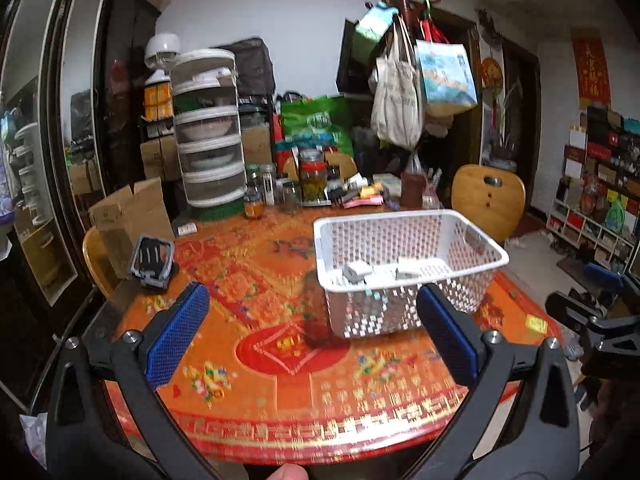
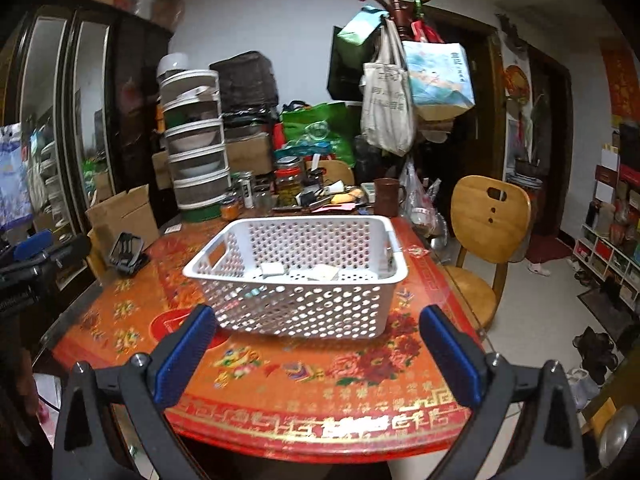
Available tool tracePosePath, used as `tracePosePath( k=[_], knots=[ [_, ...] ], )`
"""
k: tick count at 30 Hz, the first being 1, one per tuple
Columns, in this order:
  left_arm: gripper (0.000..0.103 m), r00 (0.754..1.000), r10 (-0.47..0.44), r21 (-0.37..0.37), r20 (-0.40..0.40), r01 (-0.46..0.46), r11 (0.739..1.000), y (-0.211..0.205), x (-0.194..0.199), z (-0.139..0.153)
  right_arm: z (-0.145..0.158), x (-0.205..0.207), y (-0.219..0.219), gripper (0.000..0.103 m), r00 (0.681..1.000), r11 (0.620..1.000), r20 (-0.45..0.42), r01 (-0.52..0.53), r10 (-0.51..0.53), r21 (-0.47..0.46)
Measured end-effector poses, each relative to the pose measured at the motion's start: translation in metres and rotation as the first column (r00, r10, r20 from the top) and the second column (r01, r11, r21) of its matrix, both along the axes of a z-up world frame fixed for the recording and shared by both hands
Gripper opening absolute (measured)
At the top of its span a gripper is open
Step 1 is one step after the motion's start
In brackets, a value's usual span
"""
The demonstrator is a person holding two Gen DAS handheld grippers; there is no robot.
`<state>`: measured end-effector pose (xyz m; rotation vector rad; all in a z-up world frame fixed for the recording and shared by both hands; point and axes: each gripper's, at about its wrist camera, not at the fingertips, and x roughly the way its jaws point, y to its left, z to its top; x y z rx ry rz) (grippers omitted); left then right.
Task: Organize rigid objects
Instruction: 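Set the basket down on the table with the right tool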
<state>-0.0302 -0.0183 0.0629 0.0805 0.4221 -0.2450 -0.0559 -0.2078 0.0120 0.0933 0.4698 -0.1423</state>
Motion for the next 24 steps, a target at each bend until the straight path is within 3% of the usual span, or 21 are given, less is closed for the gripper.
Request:
tracePosePath(
  k=[8,24],
  knots=[
    [0.102,0.997,0.0,0.01,-0.081,0.001,1.0,-0.013,0.016,-0.019,-0.004,0.021,0.002,0.101,0.998,1.0,-0.059,-0.012,0.012,0.003],
    [0.102,0.991,-0.021,0.008,-0.131,0.022,1.0,-0.022,0.032,-0.034,-0.012,0.035,-0.007,0.101,0.995,0.999,-0.095,-0.015,0.019,0.043]
  ],
)
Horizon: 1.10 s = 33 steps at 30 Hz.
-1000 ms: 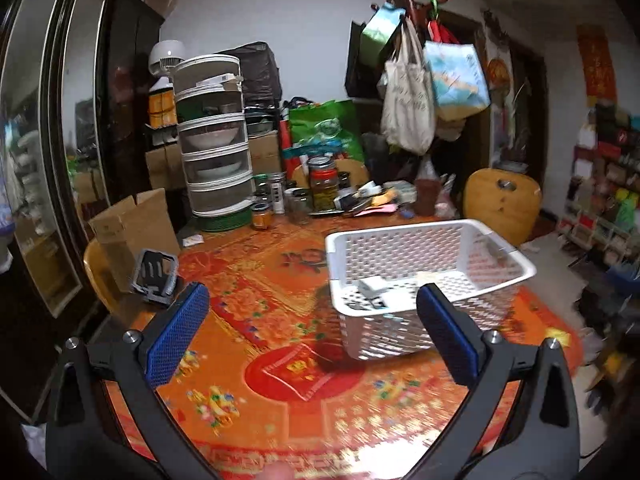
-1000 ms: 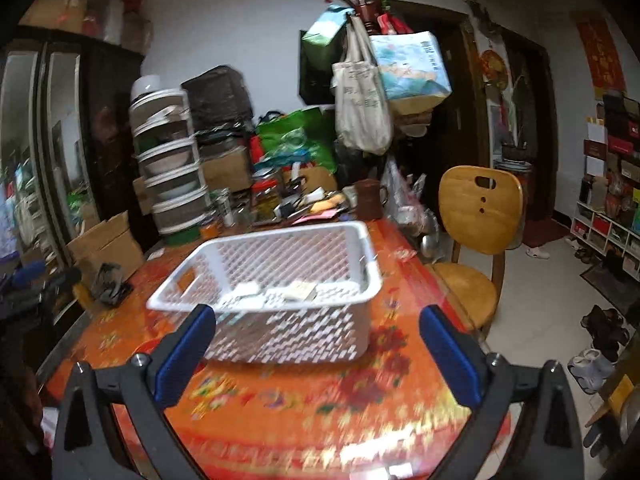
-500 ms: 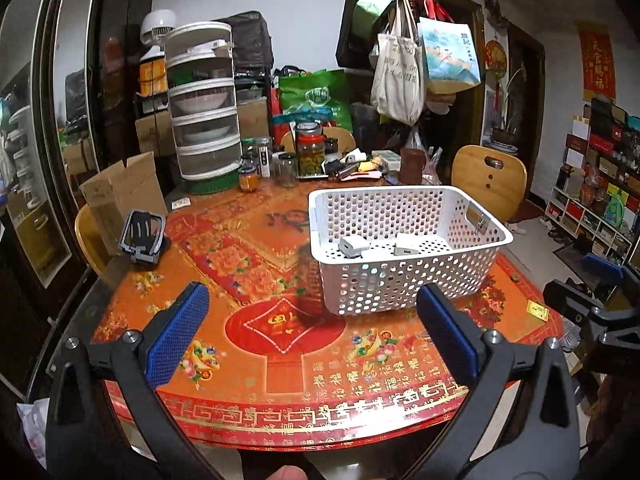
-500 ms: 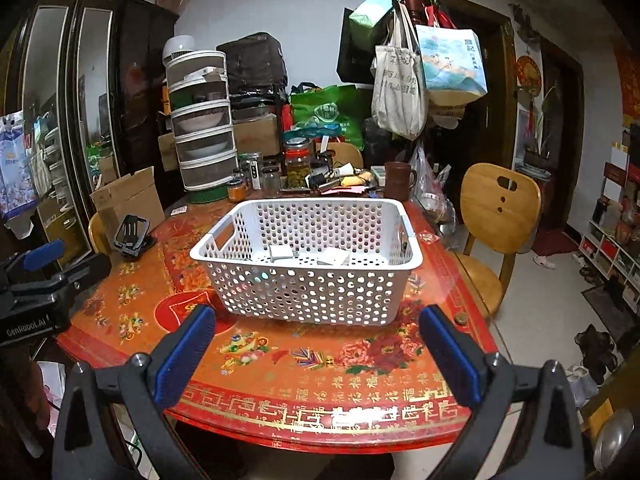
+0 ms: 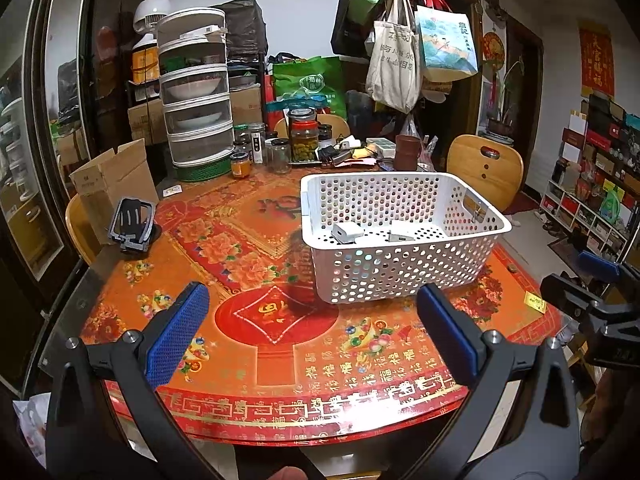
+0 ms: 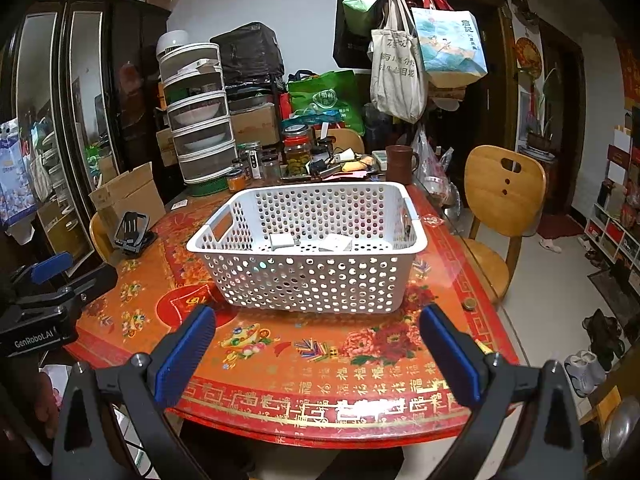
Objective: Organize rigid objects
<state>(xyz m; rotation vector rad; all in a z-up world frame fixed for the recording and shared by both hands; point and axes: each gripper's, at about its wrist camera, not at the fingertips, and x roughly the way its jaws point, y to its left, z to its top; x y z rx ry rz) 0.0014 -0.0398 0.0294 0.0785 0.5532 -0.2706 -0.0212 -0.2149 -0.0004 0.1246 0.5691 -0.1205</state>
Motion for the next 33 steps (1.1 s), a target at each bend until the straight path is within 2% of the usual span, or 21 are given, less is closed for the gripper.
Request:
tracePosePath(
  k=[33],
  knots=[
    [0.102,1.0,-0.018,0.004,-0.022,0.018,1.0,-0.005,-0.001,-0.01,-0.004,0.0,0.003,0.101,1.0,1.0,-0.002,-0.005,0.005,-0.004]
  ],
)
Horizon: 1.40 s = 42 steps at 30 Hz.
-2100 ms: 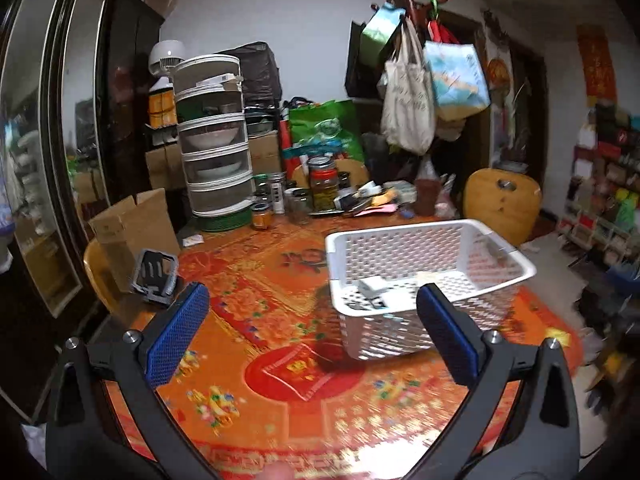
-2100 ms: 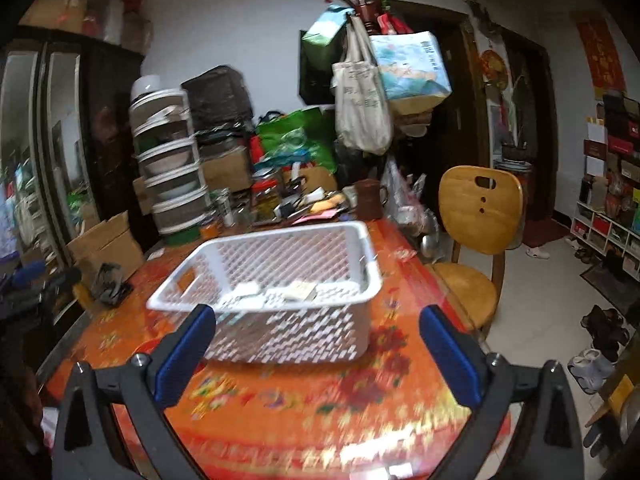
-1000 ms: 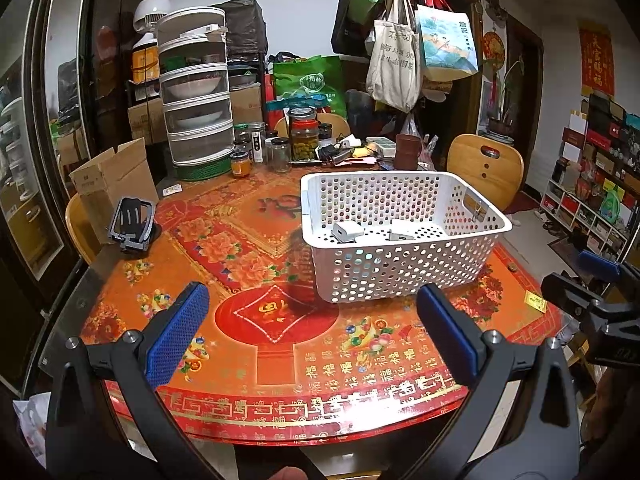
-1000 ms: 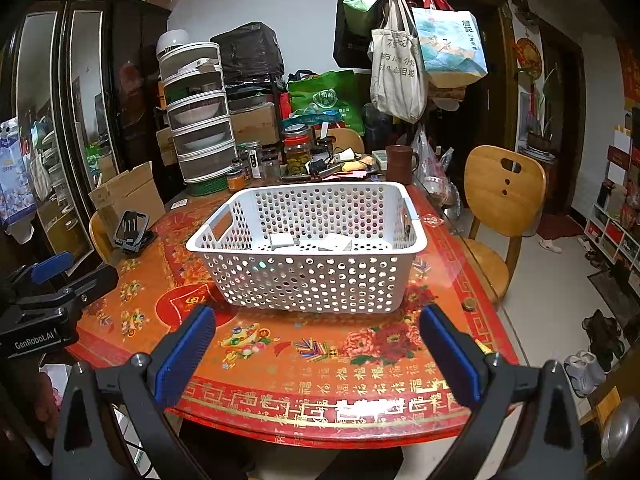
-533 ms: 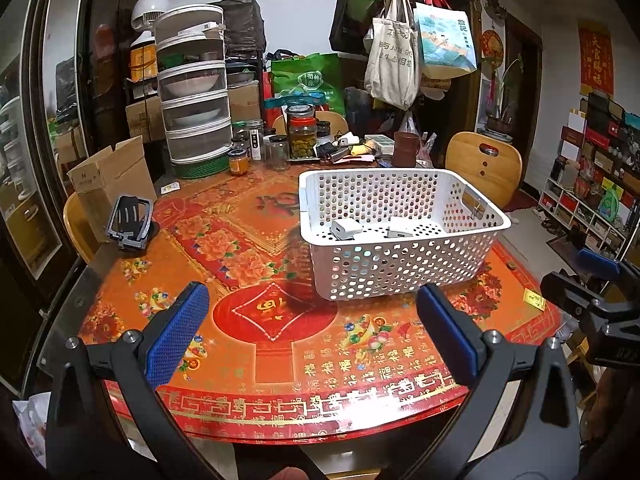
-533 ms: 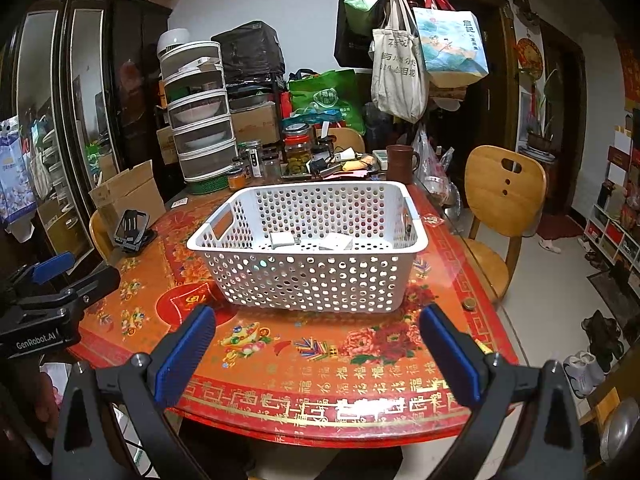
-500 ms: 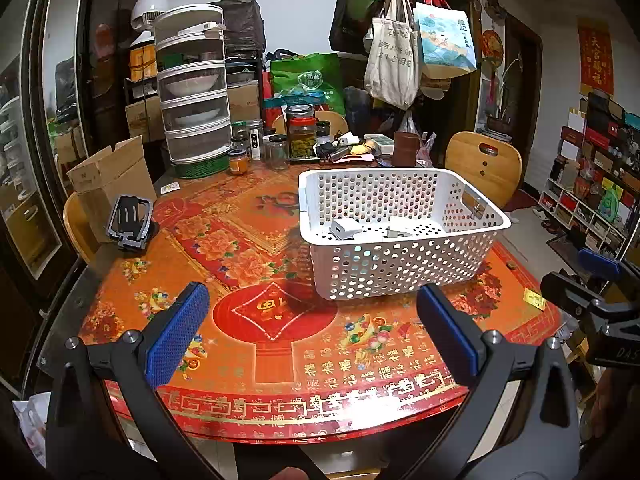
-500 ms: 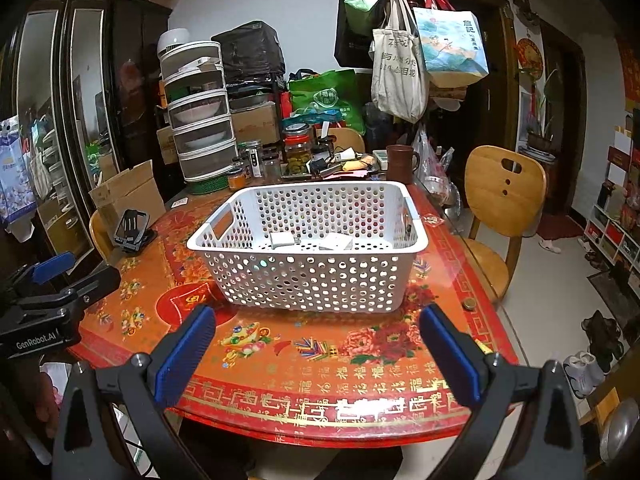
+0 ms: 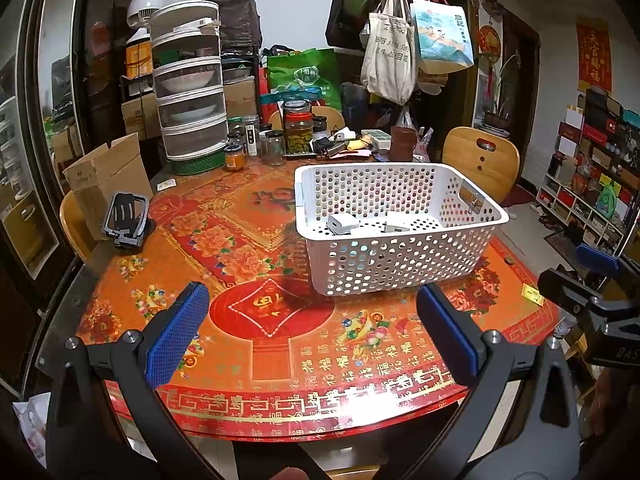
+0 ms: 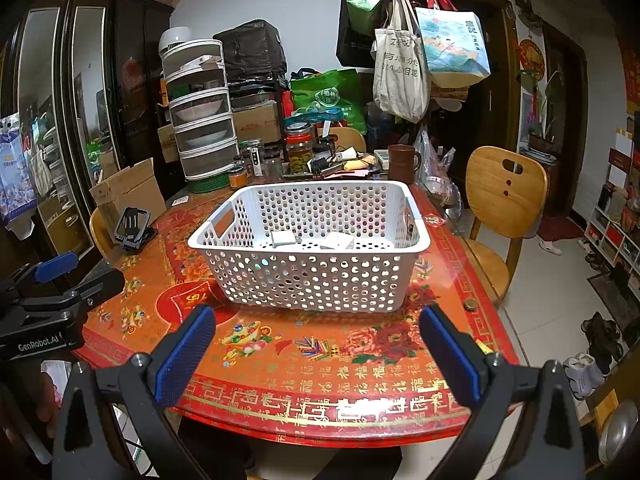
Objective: Organize rigid objects
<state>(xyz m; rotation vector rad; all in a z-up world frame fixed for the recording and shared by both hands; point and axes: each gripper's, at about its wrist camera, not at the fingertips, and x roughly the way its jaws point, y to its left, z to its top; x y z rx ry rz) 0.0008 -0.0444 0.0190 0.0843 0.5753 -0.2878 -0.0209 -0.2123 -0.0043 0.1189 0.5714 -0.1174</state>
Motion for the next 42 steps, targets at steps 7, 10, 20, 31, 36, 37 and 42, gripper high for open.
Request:
tracePosePath(
  k=[7,10,20,31,36,37,42],
  knots=[
    [0.102,1.0,0.001,0.0,-0.001,-0.001,1.0,-0.0022,-0.0006,-0.0001,0.0002,0.0001,0.0003,0.101,1.0,1.0,-0.001,0.0,0.0,-0.001],
    [0.102,1.0,0.002,-0.001,0.0,-0.002,1.0,-0.0024,-0.0008,0.0001,0.0003,0.0,0.0002,0.101,1.0,1.0,0.0,0.0,0.0,-0.001],
    [0.102,1.0,0.001,0.001,0.0,-0.001,1.0,-0.004,-0.0011,0.0007,0.0001,-0.0004,0.0003,0.101,1.0,1.0,0.0,0.0,0.0,-0.001],
    [0.102,1.0,0.0,0.005,-0.002,0.0,1.0,-0.0065,-0.0014,0.0007,0.0005,-0.0002,0.0006,0.101,1.0,1.0,-0.001,0.0,0.0,-0.002],
    [0.102,1.0,-0.016,0.0,-0.01,0.016,1.0,-0.0057,-0.0034,-0.0007,0.0002,0.0,0.0006,0.101,1.0,1.0,-0.002,0.0,0.0,-0.002],
    [0.102,1.0,-0.016,0.0,-0.008,0.016,1.0,-0.0052,-0.0039,-0.0003,-0.0002,-0.0002,0.0006,0.101,1.0,1.0,-0.002,0.0,0.0,-0.002],
    [0.102,1.0,-0.017,-0.002,-0.011,0.017,1.0,-0.0033,-0.0042,0.0003,-0.001,-0.0003,0.0008,0.101,1.0,1.0,-0.002,-0.001,0.001,-0.003]
  ],
)
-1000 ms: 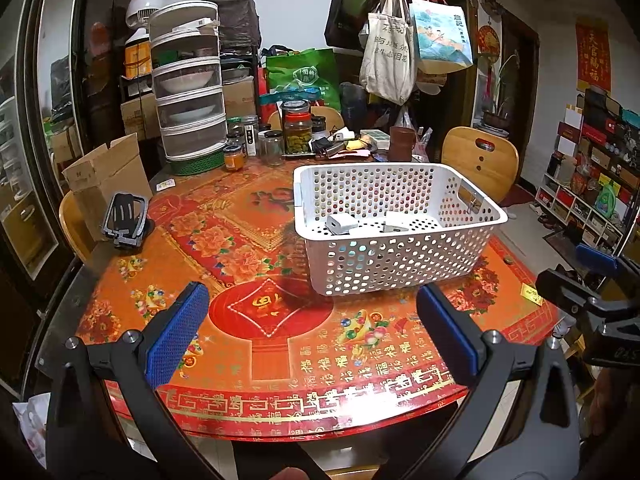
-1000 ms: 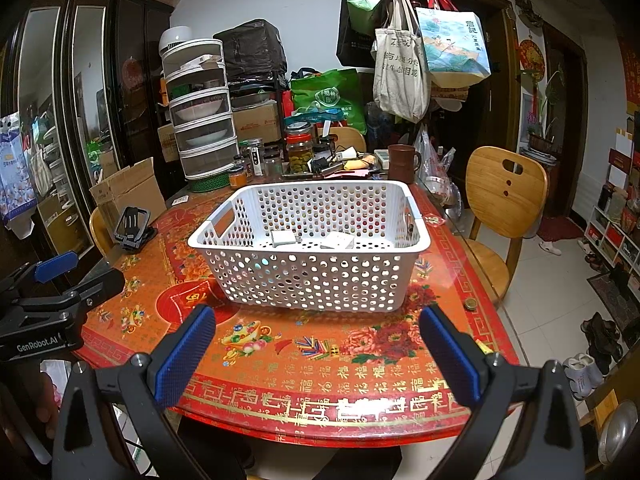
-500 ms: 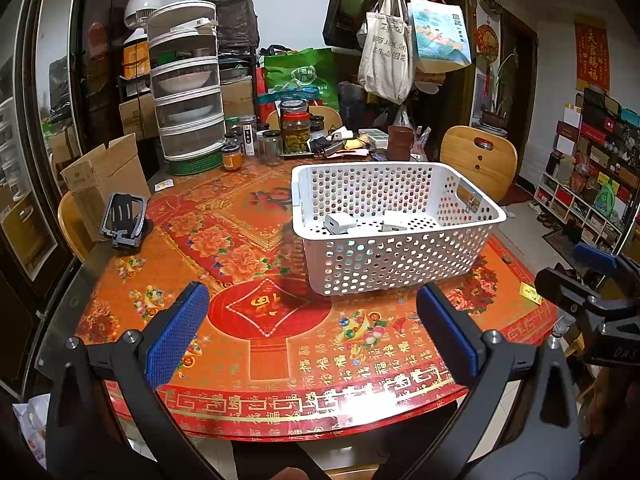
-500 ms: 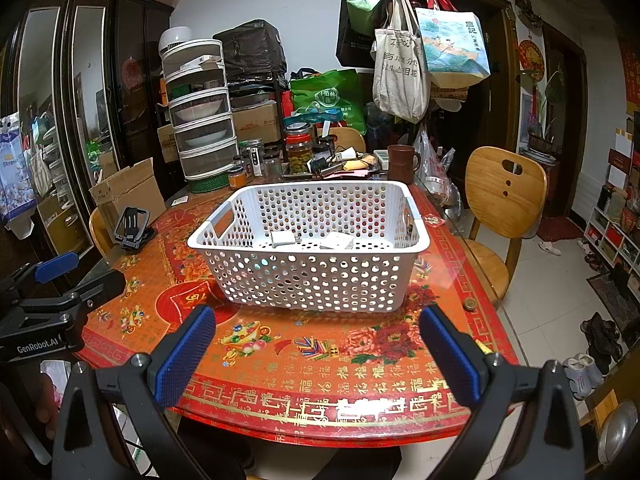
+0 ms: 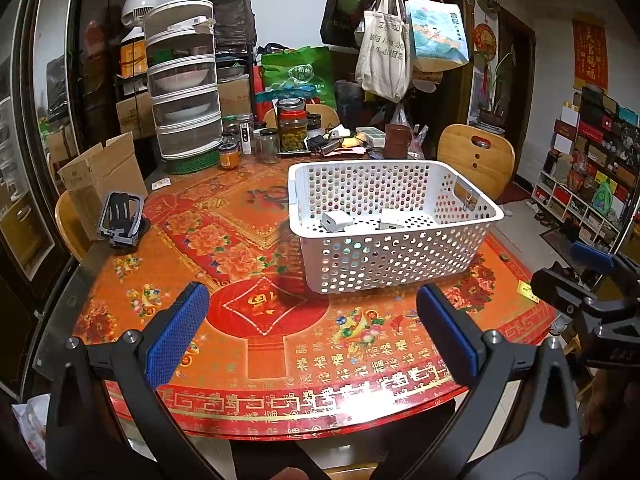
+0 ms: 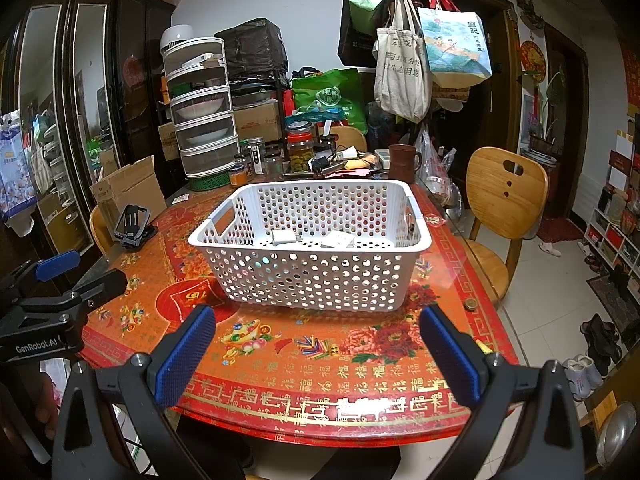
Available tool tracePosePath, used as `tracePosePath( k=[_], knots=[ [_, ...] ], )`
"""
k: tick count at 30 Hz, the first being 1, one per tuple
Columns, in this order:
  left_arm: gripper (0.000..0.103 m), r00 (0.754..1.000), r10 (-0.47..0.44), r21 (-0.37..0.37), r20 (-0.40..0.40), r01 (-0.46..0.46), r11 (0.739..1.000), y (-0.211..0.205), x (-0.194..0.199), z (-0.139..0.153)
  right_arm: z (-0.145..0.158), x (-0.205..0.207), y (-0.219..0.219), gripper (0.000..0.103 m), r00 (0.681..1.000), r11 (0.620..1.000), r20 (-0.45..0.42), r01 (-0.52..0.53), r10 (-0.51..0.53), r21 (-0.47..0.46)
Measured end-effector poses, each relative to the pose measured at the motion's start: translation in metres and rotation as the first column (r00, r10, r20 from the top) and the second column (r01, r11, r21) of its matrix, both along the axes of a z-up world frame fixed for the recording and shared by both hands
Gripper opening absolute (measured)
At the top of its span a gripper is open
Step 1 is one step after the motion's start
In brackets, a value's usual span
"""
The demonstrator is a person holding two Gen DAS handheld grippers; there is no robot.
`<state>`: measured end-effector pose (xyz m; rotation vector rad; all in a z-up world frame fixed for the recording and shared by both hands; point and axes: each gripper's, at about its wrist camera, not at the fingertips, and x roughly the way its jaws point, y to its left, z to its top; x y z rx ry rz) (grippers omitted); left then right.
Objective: Organize rigid objects
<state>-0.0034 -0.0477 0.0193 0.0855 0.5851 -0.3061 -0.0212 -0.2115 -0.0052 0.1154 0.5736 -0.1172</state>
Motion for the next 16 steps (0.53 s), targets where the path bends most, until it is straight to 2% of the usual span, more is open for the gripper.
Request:
tracePosePath(
  k=[16],
  knots=[
    [0.102,1.0,0.003,0.005,0.019,-0.003,1.0,0.0005,0.0005,0.0026,-0.0053,-0.0017,-0.0004,0.101,1.0,1.0,-0.004,-0.006,0.006,-0.001]
  ],
)
